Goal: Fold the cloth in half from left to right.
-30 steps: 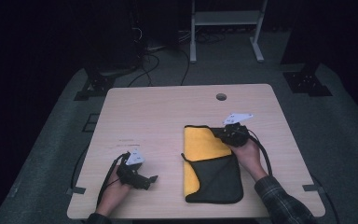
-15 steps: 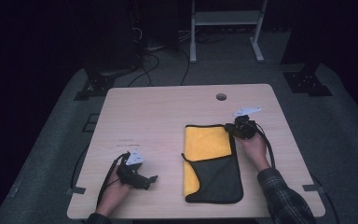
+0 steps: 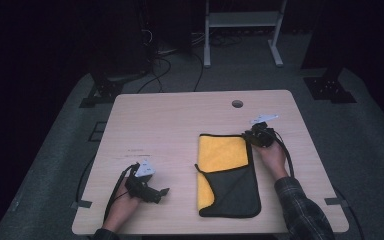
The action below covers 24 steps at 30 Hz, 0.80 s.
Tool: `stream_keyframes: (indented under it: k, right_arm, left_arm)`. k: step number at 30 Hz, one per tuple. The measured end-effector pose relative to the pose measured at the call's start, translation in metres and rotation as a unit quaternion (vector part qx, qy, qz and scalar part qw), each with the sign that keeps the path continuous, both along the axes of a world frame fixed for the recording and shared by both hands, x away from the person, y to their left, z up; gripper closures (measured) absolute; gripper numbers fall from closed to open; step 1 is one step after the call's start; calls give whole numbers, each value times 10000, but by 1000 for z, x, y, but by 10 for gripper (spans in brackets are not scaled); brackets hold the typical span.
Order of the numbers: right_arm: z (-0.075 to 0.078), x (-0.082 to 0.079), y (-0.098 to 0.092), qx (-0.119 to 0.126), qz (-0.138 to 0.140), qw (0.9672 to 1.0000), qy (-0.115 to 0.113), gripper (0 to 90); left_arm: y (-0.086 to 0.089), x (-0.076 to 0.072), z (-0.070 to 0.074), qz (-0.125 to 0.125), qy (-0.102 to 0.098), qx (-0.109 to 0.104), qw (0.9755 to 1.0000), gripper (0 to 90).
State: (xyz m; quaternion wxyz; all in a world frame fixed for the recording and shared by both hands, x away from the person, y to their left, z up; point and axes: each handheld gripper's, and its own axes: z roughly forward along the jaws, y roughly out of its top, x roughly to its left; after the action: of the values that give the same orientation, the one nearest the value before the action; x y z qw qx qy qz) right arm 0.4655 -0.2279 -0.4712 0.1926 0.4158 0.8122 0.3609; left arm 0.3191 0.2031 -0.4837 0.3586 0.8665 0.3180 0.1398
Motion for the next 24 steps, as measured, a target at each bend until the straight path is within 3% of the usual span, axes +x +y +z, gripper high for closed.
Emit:
stream_keyframes:
  k: [4,9,14,18,24]
  right_arm:
    - [7,-2,-7,103,-154,9998,-107,725]
    - [18,-10,-9,210,-4,9998,-64,696]
    - [31,-25,-4,466,271,9985,-31,674]
    - [39,-39,5,452,506,9977,-61,658]
    - [46,-63,19,592,940,9938,-28,649]
  left_arm:
    - [0,0,0,1,0,0,10000,0]
    - [0,0,0,17,-1,0,10000,0]
    - [0,-1,0,33,-1,7,10000,0]
    - [1,-1,0,58,0,9,10000,0]
    - [1,-1,0,66,4,6,10000,0]
